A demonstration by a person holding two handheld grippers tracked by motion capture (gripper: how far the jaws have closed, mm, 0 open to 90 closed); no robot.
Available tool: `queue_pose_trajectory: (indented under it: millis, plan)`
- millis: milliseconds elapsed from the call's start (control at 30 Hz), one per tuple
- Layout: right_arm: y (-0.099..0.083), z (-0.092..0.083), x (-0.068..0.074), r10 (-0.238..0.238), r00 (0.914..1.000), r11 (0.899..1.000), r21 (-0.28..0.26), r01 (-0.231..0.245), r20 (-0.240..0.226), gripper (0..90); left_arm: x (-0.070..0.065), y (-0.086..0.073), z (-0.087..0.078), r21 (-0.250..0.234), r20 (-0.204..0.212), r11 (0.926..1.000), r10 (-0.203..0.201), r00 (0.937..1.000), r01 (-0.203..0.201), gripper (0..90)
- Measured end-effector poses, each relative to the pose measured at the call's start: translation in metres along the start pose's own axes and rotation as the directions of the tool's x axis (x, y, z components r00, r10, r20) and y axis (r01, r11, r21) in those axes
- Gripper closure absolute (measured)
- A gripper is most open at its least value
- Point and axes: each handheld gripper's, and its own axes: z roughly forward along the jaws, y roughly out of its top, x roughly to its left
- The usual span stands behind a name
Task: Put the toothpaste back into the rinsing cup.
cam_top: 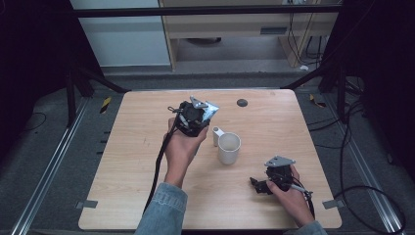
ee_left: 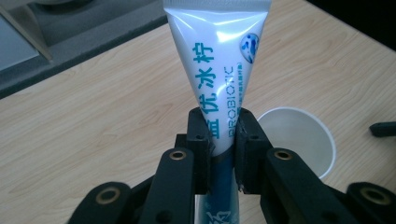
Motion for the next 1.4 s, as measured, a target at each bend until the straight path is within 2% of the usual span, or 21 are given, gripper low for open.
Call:
queue_pose_trajectory:
  millis: [100, 133, 200, 233, 367, 500, 567, 667, 733, 900, 967, 1000, 1067, 1133, 1267, 1333, 1400]
  plan:
    - [0.0, 0.0, 0.0, 0.004, 1.0, 1.0, 0.0, -0.004, -0.001, 0.5, -0.004, 0.004, -0.005, -0.019, -0.028, 0.9997, 0.017, 0.9995, -0.018, 78.2]
    - [0.0, 0.0, 0.0, 0.003, 1.0, 1.0, 0.0, -0.003, -0.001, 0.5, -0.004, 0.004, -0.007, -0.034, -0.016, 0.9994, 0.009, 0.9998, -0.01, 78.2]
    - [0.0, 0.0, 0.0, 0.003, 1.0, 1.0, 0.001, -0.003, 0.0, 0.5, 0.0, 0.007, -0.01, -0.092, 0.036, 0.9954, -0.024, 0.9991, 0.027, 78.2]
    - [0.0, 0.0, 0.0, 0.004, 1.0, 1.0, 0.001, -0.004, -0.001, 0.5, 0.0, 0.009, -0.01, -0.099, 0.054, 0.9943, -0.034, 0.998, 0.04, 78.2]
    - [0.0, 0.0, 0.0, 0.004, 1.0, 1.0, 0.001, -0.004, 0.0, 0.5, -0.003, 0.018, -0.011, -0.102, 0.032, 0.9948, -0.003, 0.9995, 0.006, 78.2]
    - [0.0, 0.0, 0.0, 0.005, 1.0, 1.0, 0.002, -0.005, -0.001, 0.5, -0.007, 0.023, -0.006, -0.157, 0.046, 0.9875, -0.008, 0.9989, 0.015, 78.2]
    - [0.0, 0.0, 0.0, -0.001, 1.0, 1.0, 0.003, 0.001, 0.002, 0.7, -0.011, 0.026, -0.002, -0.154, 0.058, 0.988, -0.004, 0.9983, 0.013, 78.2]
    - [0.0, -0.001, 0.0, -0.005, 1.0, 1.0, 0.006, 0.005, 0.003, 0.7, -0.019, 0.029, 0.0, -0.149, 0.046, 0.9888, 0.008, 0.9989, -0.001, 78.1]
    - [0.0, -0.001, 0.0, 0.0, 1.0, 1.0, 0.003, 0.0, 0.003, 0.7, -0.021, 0.03, 0.001, -0.163, 0.054, 0.9866, 0.0, 0.9985, 0.009, 78.1]
    - [0.0, 0.0, 0.0, -0.007, 1.0, 1.0, 0.001, 0.007, 0.004, 0.7, -0.027, 0.035, -0.005, -0.185, 0.006, 0.9828, 0.012, 0.9999, -0.011, 78.0]
    - [0.001, 0.0, 0.0, 0.002, 1.0, 1.0, 0.003, -0.002, -0.007, 0.5, -0.028, 0.035, -0.007, -0.199, -0.008, 0.98, 0.004, 1.0, -0.006, 78.1]
    - [0.001, 0.001, -0.001, -0.009, 1.0, 1.0, 0.001, 0.009, -0.003, 0.6, -0.029, 0.036, -0.008, -0.197, -0.012, 0.9804, 0.004, 0.9999, -0.006, 78.1]
    - [0.001, 0.001, -0.001, -0.007, 1.0, 1.0, 0.002, 0.007, -0.003, 0.5, -0.03, 0.037, -0.009, -0.204, -0.005, 0.9789, 0.011, 0.9999, -0.011, 78.1]
    - [0.001, 0.001, -0.001, -0.007, 1.0, 1.0, 0.001, 0.007, -0.004, 0.5, -0.032, 0.037, -0.009, -0.209, 0.014, 0.9778, -0.001, 0.9999, 0.004, 78.0]
    - [0.002, 0.002, -0.001, -0.007, 0.9999, 1.0, 0.002, 0.007, -0.009, 0.6, -0.037, 0.04, -0.007, -0.213, -0.013, 0.9771, 0.007, 0.9999, -0.009, 78.0]
    - [0.002, 0.002, -0.002, -0.01, 0.9999, 1.0, 0.008, 0.01, -0.014, 0.6, -0.037, 0.042, -0.007, -0.222, -0.011, 0.975, 0.006, 0.9999, -0.008, 78.0]
    - [0.002, 0.002, -0.002, -0.01, 0.9999, 1.0, 0.008, 0.01, -0.014, 0.6, -0.038, 0.045, -0.007, -0.245, -0.004, 0.9696, -0.011, 0.9999, 0.01, 78.0]
